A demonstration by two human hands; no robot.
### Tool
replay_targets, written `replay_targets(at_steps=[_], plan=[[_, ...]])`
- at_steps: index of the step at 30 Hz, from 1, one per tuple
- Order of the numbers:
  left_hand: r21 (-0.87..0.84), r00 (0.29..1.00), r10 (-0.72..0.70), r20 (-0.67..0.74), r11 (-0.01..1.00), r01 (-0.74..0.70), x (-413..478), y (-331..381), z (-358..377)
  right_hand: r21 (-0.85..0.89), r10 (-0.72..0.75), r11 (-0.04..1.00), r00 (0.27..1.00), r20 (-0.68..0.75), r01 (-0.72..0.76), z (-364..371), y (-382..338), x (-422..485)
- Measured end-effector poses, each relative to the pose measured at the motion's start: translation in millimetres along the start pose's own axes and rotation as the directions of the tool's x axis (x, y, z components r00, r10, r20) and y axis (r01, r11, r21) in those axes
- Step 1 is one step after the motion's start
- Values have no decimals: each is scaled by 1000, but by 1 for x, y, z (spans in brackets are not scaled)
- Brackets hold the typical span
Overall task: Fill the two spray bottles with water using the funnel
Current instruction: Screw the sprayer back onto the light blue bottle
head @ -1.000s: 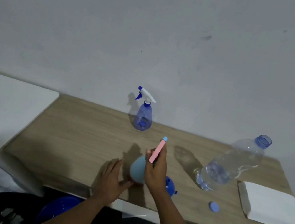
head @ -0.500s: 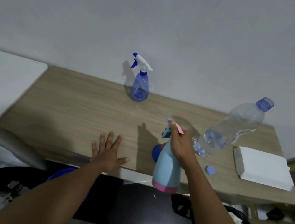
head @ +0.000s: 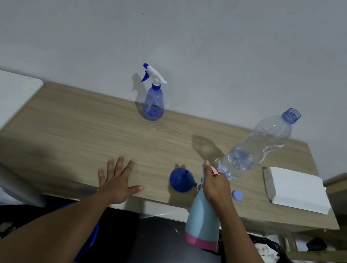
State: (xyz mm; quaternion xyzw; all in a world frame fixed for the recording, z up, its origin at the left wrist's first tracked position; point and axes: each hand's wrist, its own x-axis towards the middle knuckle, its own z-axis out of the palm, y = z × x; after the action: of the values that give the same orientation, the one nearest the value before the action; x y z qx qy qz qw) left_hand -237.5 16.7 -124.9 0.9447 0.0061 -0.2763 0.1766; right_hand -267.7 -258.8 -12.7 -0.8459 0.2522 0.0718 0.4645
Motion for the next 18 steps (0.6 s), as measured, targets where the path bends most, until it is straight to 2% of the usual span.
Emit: replay_targets(at_steps=[3, 12, 15, 18], plan=[[-11, 1000, 3, -11, 1000, -3, -1, 0, 0, 17, -9, 1000, 997, -79, 10, -6, 4, -3], [-65, 996, -32, -80, 998, 27, 3, 20, -7, 185, -149, 967, 976, -157, 177, -9, -20, 13], [-63, 997, -60, -42, 996, 57, 13, 33, -20, 246, -233, 928, 950, -209, 282, -13, -45, 24], [-34, 997, -70, 32, 997, 71, 21, 37, -23, 254, -284, 892, 901, -328, 374, -20, -76, 40]])
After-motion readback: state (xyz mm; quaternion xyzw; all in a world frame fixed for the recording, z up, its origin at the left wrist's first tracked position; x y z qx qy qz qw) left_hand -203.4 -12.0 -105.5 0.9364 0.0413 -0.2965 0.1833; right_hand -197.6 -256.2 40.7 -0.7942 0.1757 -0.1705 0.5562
